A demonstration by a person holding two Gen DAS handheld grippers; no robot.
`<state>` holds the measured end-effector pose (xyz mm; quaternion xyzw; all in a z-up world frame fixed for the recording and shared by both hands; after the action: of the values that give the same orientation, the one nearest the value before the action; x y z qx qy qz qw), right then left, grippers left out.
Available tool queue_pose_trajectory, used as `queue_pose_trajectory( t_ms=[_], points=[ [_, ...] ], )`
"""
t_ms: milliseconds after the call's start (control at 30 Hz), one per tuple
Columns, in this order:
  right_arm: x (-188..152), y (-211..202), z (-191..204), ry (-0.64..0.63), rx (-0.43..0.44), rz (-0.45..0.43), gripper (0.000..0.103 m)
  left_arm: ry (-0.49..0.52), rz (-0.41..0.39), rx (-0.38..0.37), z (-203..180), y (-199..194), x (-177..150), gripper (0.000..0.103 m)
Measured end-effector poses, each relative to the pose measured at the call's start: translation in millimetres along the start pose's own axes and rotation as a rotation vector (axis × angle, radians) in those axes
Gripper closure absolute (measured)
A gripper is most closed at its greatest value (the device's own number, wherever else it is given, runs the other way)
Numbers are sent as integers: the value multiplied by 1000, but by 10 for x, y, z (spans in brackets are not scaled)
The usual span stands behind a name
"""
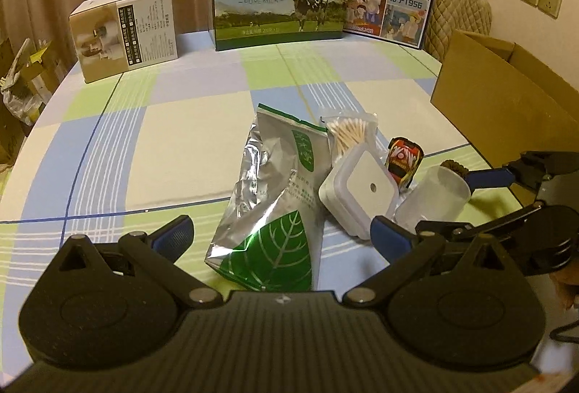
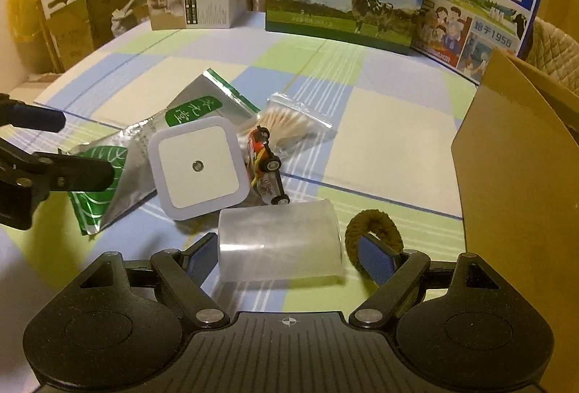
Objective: Organize objects
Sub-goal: 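Close the right tool on the clear plastic cup, then grasp the white square night light with the left tool while the right tool holds the cup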
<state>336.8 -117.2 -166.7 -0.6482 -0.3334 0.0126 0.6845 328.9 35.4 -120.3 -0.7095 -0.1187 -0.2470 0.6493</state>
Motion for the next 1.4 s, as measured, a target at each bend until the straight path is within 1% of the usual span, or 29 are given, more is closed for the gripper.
queue_pose_trajectory(
  t_ms=[100, 167, 367, 433, 500, 567, 700, 733, 800, 967, 1167, 1233, 1300, 1400],
  points=[
    [-5, 9, -24, 15, -1, 9, 34, 5, 6, -3, 5, 16, -1, 1],
    [7, -15, -55, 41, 3, -1, 34, 15, 8, -2, 0, 26, -1, 1],
    [67, -90, -99, 105, 45, -15, 34, 50, -1, 16, -19, 31, 1, 2],
    [73, -124, -119, 120, 49, -16, 34, 70, -1, 8, -56, 46, 8, 6],
    [78, -157, -147, 136, 46, -17, 34, 102, -5, 8, -110, 62, 23, 13],
    [75, -179, -167, 144, 40, -15, 34, 139, -19, 16, -175, 75, 46, 13],
    [68, -221, -217, 166, 25, -12, 34, 192, -34, 17, -290, 108, 100, 22],
    [65, -225, -230, 174, 25, -11, 34, 212, -37, 16, -331, 121, 107, 22],
    [64, -229, -264, 193, 28, -11, 34, 256, -38, 12, -422, 156, 106, 29],
    [61, -255, -336, 217, 21, -13, 34, 381, -56, 30, -668, 244, 109, 29],
    [56, -270, -390, 238, 24, -17, 34, 527, -72, 104, -898, 384, 94, 29],
    [56, -272, -408, 247, 28, -17, 34, 568, -75, 147, -937, 444, 93, 33],
    [56, -273, -417, 249, 29, -18, 34, 592, -74, 173, -947, 495, 98, 39],
    [48, -275, -412, 252, 35, -19, 34, 598, -75, 188, -954, 525, 115, 40]
  ],
)
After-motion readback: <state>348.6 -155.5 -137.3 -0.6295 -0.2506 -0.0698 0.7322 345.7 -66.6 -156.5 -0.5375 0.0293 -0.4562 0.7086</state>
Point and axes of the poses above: each gripper's, at about its wrist camera, not at the fingertips, and y roughly the way its jaws point, z to its left, x to its top, the point moved 7 cm from there along y, roughly the way its jaws point, and after that the axes turned 15 degrees about z, right-handed, at the moved point
